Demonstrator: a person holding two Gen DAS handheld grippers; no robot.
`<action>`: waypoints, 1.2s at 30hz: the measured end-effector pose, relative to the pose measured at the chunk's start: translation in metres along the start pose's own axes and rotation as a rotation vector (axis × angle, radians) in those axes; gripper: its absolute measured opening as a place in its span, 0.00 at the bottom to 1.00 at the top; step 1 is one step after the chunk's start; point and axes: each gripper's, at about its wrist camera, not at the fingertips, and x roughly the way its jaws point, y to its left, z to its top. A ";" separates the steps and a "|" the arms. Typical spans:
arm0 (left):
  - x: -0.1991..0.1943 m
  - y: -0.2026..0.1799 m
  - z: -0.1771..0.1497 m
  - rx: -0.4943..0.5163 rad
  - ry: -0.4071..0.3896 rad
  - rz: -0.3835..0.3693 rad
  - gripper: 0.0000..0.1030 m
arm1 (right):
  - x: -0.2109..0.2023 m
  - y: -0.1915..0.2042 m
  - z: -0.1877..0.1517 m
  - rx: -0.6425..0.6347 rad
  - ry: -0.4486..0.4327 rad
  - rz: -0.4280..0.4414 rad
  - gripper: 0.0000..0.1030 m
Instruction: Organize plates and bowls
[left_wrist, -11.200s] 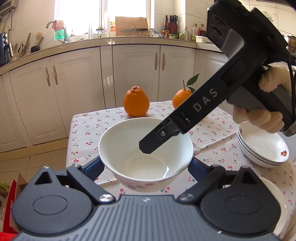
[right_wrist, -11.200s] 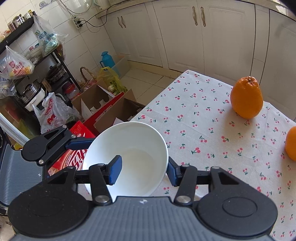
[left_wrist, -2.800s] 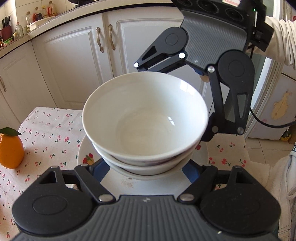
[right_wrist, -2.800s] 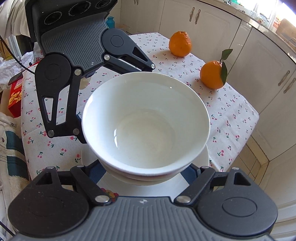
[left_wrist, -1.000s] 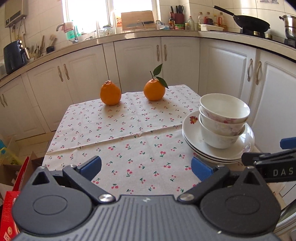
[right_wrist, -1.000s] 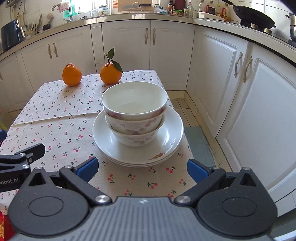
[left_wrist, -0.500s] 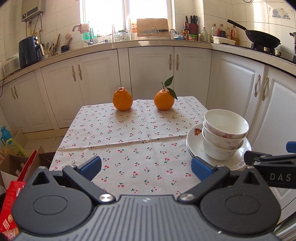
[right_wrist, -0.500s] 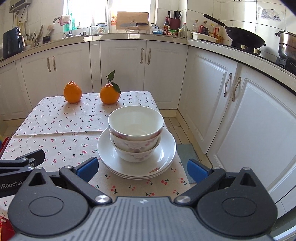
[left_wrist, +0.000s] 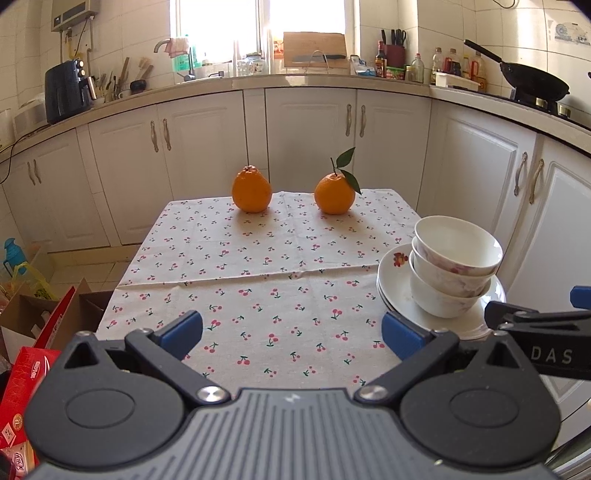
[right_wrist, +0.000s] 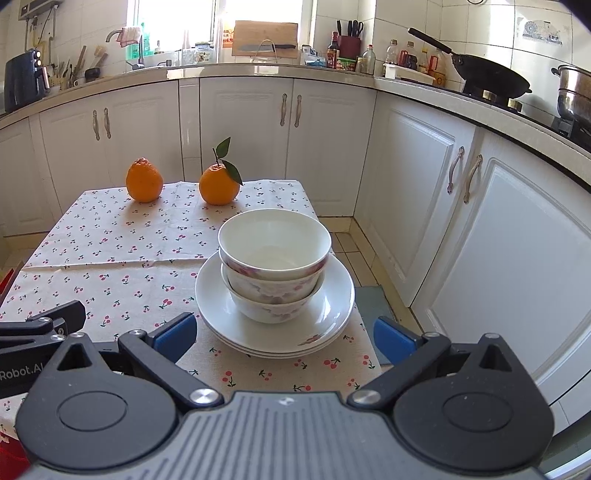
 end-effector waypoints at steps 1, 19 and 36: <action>0.000 0.000 0.000 -0.001 0.001 0.002 0.99 | 0.000 0.000 0.000 -0.002 0.000 -0.001 1.00; 0.003 -0.001 -0.001 -0.003 0.011 0.019 0.99 | 0.001 0.001 0.000 -0.005 0.000 -0.002 1.00; 0.004 -0.001 -0.001 -0.002 0.014 0.019 0.99 | 0.001 0.002 -0.001 -0.010 -0.005 -0.007 1.00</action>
